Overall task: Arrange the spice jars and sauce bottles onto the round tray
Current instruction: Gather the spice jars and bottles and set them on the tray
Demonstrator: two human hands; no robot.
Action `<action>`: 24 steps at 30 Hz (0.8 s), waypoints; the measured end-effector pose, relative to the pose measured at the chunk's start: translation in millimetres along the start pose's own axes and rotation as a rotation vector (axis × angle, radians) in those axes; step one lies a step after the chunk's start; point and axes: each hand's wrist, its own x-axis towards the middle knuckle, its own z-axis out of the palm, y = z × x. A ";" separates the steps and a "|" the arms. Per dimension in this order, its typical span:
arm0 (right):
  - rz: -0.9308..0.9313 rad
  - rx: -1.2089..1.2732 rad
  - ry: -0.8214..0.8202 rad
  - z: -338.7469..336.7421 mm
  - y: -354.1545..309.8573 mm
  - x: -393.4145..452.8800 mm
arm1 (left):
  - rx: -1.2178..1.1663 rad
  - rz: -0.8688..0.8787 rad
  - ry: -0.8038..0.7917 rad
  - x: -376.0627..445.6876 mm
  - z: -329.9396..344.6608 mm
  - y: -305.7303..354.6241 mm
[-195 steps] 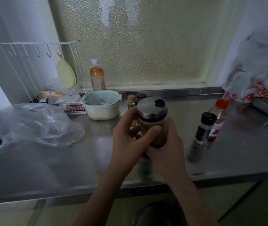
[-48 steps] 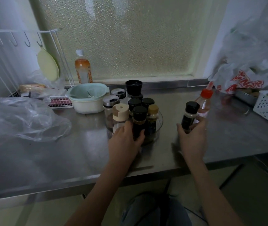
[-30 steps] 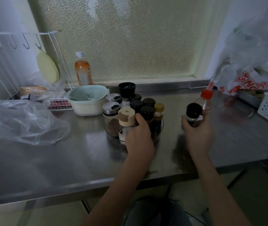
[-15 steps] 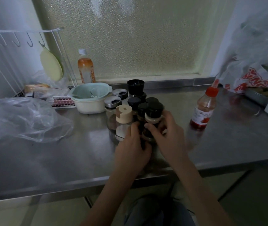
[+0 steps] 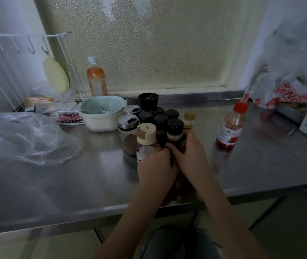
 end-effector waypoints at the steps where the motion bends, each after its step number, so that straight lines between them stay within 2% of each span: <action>1: 0.015 0.053 0.029 -7.7 0.7 1.4 | -0.008 0.011 -0.020 -0.3 1.2 -0.4; 2: 0.023 0.088 0.121 -17.1 0.8 3.0 | -0.009 0.018 -0.039 -1.0 2.5 -1.5; 5: 0.056 0.038 0.532 -48.3 21.0 21.1 | 0.012 0.030 -0.052 -6.1 1.4 -5.0; 6: 0.108 -0.008 0.579 -56.5 34.1 30.8 | 0.005 0.027 -0.046 -7.8 0.6 -7.5; 9: 0.305 -0.066 0.454 -63.2 71.1 54.9 | -0.032 -0.010 -0.014 -11.4 -4.3 -16.7; 12: 0.332 0.064 0.381 -61.3 87.3 65.4 | -0.046 -0.088 0.024 -12.2 -12.3 -21.5; 16: 0.240 0.122 0.434 -61.5 82.8 66.6 | 0.019 -0.217 0.063 -8.8 -22.6 -36.2; 19: 0.094 0.266 0.510 -63.0 55.2 60.1 | -0.043 -0.241 0.083 -6.2 -22.8 -52.8; 21: 0.012 0.328 0.452 -63.2 31.7 59.6 | -0.124 -0.234 0.101 -5.3 -18.2 -60.4; 24: -0.050 0.344 0.249 -48.1 9.9 63.5 | -0.214 -0.234 0.182 -3.7 -12.4 -67.9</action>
